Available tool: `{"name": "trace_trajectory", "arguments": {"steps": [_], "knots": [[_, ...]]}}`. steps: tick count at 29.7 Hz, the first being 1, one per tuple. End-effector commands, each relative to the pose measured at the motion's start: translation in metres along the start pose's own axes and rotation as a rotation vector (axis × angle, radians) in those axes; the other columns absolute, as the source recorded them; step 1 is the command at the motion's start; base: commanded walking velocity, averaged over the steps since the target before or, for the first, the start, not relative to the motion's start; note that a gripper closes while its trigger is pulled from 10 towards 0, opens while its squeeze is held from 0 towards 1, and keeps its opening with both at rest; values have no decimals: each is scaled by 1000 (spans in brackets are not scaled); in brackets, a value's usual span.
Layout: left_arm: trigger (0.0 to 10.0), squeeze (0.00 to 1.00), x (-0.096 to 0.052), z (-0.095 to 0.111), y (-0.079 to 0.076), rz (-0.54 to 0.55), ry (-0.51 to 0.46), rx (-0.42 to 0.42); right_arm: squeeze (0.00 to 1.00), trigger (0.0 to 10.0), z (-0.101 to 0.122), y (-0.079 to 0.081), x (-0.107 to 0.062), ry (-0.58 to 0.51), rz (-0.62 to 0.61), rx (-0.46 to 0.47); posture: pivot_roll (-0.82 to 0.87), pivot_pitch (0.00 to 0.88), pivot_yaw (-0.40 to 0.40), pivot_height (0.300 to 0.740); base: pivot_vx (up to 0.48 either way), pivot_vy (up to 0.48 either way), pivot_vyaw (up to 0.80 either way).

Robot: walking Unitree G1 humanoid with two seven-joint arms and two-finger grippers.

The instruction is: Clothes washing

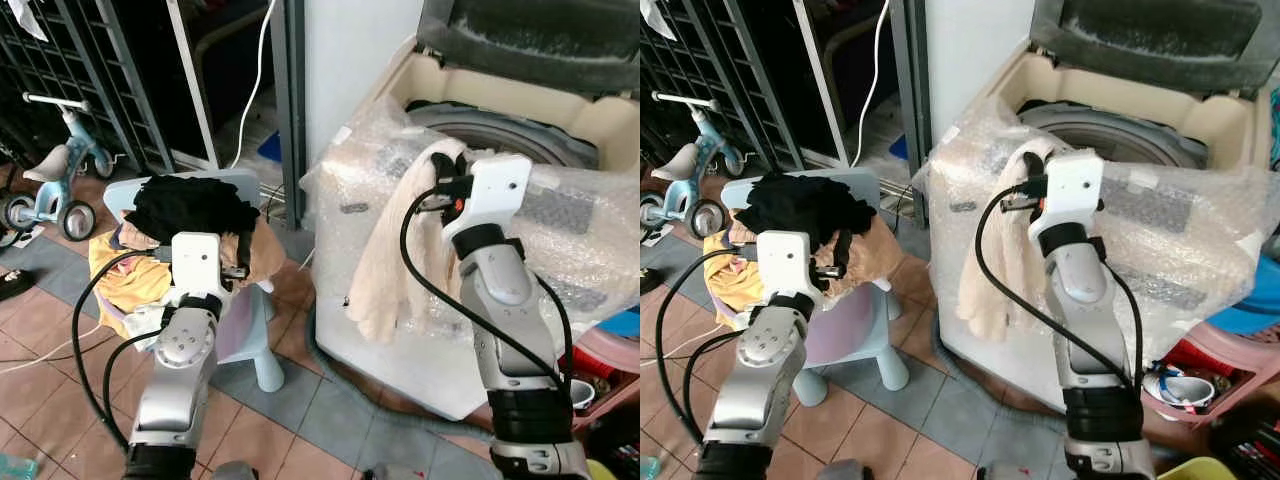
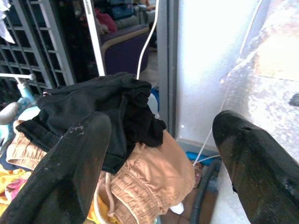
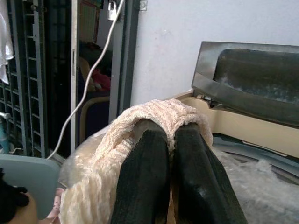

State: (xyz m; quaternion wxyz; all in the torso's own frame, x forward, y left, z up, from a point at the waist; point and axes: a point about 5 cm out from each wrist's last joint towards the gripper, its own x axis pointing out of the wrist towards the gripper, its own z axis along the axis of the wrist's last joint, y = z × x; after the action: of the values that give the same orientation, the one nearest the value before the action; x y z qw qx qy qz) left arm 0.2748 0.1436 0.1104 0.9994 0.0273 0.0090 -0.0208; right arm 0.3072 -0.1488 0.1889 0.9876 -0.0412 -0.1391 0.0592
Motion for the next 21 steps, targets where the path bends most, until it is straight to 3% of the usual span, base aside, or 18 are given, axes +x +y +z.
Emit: {"name": "trace_trajectory", "arguments": {"steps": [1, 3, 11, 14, 18, 21], "knots": [[10000, 0, -1, 3, 1, -10, -14, -1, 0, 10000, 9, 0, 1, -32, 1, -2, -53, 0, 15, 740, 398, 0, 0], [10000, 0, -1, 3, 1, -12, -16, -2, 0, 10000, 9, 0, 2, -34, 2, -4, -53, 0, 15, 740, 416, 0, 0], [10000, 0, -1, 4, -2, -15, -18, -29, 0, 10000, 24, -12, 23, -92, 21, -53, -49, 0, 11, 740, 434, 0, -780], [10000, 0, -2, 3, -1, -8, -16, -30, 0, 10000, 28, -15, 27, -106, 30, -66, -48, 0, 9, 740, 440, 0, -177], [10000, 0, -2, 2, 0, 3, -7, -31, 0, 10000, 36, -12, 36, -139, 110, -114, -48, 0, 9, 740, 412, 0, 0], [10000, 0, -1, -1, -1, 27, 11, -25, 0, 10000, 46, 0, 44, -191, 251, -174, -48, 0, 9, 740, 116, 0, 0]]}}
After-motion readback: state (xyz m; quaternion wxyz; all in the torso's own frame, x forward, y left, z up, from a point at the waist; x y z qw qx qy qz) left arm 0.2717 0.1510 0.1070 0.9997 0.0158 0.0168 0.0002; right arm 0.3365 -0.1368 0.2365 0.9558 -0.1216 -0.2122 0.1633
